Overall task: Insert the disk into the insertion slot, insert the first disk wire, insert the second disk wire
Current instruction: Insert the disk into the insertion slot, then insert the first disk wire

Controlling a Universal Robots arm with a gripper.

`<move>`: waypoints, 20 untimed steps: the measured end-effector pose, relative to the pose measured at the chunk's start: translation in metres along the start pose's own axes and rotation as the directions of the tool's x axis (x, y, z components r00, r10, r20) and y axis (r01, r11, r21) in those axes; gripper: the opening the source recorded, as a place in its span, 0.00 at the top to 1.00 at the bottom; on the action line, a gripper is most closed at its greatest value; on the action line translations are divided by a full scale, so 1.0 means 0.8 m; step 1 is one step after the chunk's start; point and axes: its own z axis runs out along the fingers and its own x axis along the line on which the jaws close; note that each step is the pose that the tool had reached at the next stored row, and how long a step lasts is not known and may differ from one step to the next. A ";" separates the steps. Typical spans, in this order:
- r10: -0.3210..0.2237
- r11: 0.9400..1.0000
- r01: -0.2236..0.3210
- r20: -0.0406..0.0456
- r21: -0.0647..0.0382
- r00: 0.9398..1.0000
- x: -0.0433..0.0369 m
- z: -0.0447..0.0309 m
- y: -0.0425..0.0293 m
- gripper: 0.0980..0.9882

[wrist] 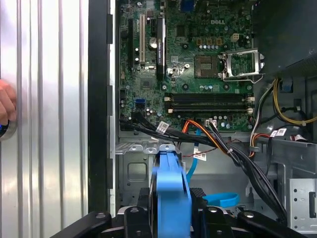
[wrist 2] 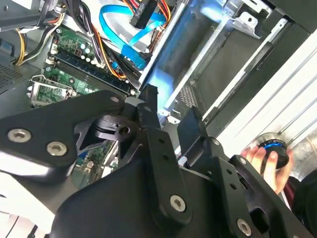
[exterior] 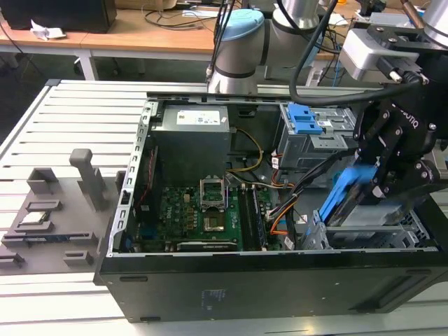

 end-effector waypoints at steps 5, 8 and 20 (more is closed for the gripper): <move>0.000 1.000 0.000 0.000 0.000 1.000 0.000 0.0006 0.0000 0.78; 0.000 1.000 0.000 0.000 0.000 1.000 0.000 0.0010 0.0000 0.99; 0.000 1.000 0.000 0.000 0.000 1.000 -0.005 0.0031 -0.0264 0.99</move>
